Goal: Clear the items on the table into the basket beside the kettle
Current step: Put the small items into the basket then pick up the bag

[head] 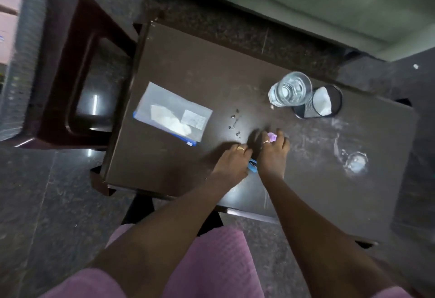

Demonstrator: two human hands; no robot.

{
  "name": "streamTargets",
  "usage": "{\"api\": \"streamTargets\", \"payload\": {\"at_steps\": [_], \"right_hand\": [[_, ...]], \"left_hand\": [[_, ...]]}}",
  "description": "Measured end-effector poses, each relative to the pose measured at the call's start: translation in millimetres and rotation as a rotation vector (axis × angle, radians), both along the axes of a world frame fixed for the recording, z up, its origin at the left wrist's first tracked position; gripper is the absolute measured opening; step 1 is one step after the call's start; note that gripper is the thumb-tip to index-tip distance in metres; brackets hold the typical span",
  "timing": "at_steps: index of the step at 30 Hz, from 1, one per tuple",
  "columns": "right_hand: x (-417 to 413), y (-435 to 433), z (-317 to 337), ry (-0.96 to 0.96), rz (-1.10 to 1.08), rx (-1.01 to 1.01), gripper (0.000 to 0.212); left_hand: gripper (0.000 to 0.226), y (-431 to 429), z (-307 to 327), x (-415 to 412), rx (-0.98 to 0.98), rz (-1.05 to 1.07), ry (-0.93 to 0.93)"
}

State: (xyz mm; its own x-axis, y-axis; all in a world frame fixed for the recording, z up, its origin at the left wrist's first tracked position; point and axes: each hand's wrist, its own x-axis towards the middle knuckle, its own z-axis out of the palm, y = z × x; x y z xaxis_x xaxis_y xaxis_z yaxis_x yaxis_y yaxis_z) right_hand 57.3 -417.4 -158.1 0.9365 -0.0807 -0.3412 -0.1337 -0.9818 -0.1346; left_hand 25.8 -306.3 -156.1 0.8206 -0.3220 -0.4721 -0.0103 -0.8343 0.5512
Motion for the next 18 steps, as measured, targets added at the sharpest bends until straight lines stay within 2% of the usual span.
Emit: {"api": "streamTargets", "payload": {"at_steps": [4, 6, 8, 14, 18], "right_hand": [[7.4, -24.4, -7.8, 0.081, 0.169, -0.038, 0.036], [9.5, -27.9, -9.2, 0.109, 0.227, 0.021, 0.023], [13.7, -29.6, -7.7, 0.064, 0.174, 0.004, 0.009], [23.1, -9.2, -12.2, 0.082, 0.022, 0.079, 0.031], [22.7, 31.7, -2.0, -0.078, -0.076, 0.233, 0.026]], "left_hand": [[0.032, -25.7, -11.7, -0.9, 0.040, -0.112, -0.091], [0.029, -25.4, -15.1, 0.5, 0.026, -0.111, -0.094], [0.030, -22.1, -19.9, 0.5, 0.010, -0.115, -0.089], [0.034, -1.6, -23.6, -5.0, -0.029, -0.075, -0.079], [0.041, 37.3, -6.5, -11.9, -0.123, 0.050, -0.142]]}}
